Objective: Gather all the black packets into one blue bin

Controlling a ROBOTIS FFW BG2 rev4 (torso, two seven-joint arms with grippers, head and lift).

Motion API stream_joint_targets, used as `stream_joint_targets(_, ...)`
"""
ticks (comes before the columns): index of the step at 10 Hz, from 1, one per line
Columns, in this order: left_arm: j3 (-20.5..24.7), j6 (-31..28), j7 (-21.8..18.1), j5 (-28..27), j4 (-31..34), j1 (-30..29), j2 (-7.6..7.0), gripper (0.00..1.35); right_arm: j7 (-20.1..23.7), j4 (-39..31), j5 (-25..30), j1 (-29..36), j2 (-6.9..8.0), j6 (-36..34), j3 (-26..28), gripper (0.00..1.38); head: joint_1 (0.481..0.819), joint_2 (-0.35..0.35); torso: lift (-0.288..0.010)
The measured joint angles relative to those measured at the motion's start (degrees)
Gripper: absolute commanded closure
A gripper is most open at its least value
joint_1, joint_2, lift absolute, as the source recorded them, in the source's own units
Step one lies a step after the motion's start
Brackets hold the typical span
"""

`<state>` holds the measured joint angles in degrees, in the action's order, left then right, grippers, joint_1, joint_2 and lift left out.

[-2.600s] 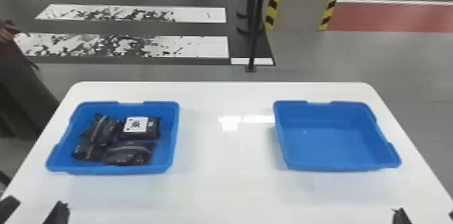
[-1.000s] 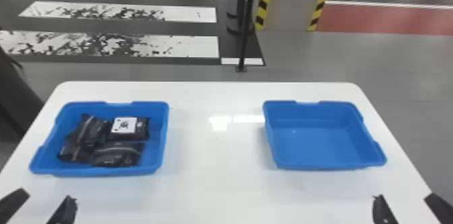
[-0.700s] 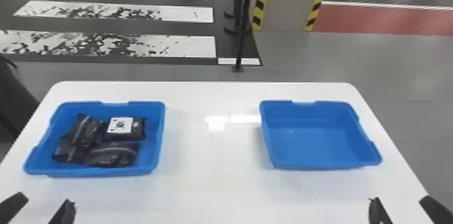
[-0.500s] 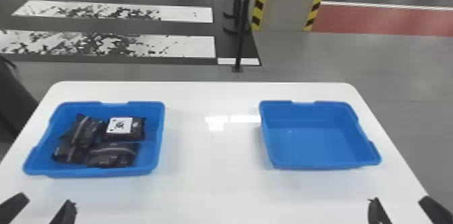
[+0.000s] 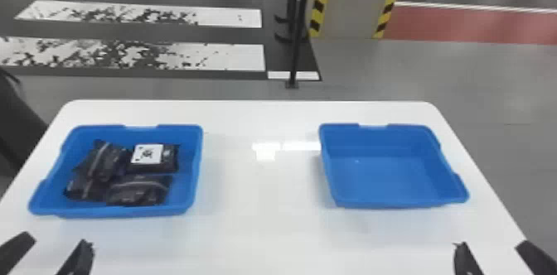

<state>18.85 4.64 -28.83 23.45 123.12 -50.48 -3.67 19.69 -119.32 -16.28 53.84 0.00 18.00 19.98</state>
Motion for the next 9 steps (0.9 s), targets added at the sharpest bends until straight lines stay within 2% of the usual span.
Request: stream_joint_targets(9,0.3,0.6,0.1,0.7,0.0,0.4,0.76,0.19,0.0,0.4,-1.3,-0.4,0.00,0.0,-0.7,0.16,0.695,-0.085,-0.110)
